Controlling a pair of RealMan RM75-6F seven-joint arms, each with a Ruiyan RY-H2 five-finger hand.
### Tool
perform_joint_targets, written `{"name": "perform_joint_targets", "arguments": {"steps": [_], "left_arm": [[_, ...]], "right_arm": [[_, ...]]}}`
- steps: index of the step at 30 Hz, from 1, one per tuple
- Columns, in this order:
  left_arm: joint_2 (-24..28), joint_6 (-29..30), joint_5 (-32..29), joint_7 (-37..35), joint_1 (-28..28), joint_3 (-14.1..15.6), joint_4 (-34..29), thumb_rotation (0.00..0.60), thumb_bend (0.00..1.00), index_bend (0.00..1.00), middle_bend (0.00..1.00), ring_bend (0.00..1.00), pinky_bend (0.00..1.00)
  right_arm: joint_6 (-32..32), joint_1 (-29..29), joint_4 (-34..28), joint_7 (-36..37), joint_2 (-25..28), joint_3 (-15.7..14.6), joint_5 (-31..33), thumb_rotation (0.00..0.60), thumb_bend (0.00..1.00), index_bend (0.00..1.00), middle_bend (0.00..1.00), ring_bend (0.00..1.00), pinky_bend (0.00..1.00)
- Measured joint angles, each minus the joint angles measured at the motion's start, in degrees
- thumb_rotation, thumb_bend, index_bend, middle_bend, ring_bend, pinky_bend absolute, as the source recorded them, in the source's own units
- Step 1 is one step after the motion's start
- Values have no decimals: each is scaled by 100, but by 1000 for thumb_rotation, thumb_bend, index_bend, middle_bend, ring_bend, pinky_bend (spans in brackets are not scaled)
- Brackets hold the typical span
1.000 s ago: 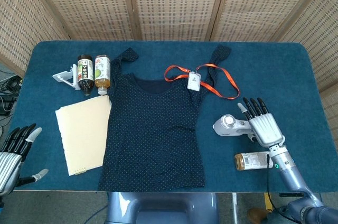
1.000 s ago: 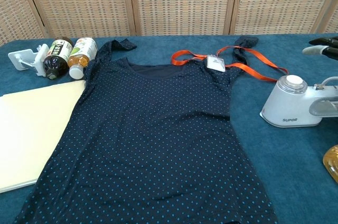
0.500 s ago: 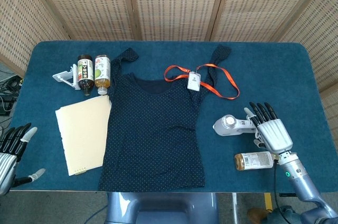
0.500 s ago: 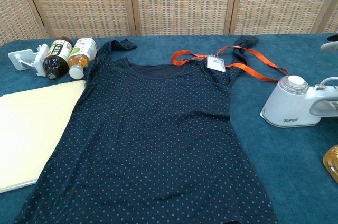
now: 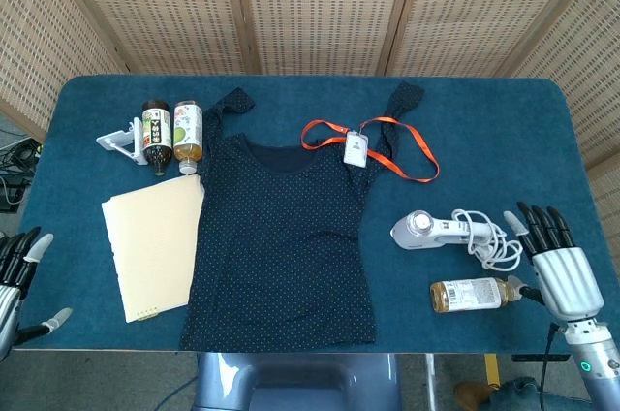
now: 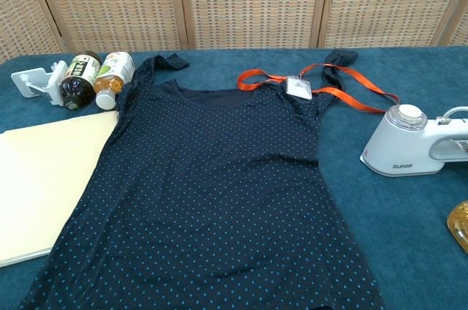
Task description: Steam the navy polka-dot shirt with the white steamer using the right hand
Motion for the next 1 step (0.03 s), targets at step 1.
{"name": "perform_joint_targets", "arguments": {"steps": [1], "left_arm": [[-11, 9, -31, 30, 18, -12, 5, 600, 0, 0, 0, 0, 0]], "right_arm": [[69, -76, -38, -52, 9, 2, 26, 600, 0, 0, 0, 0, 0]]}}
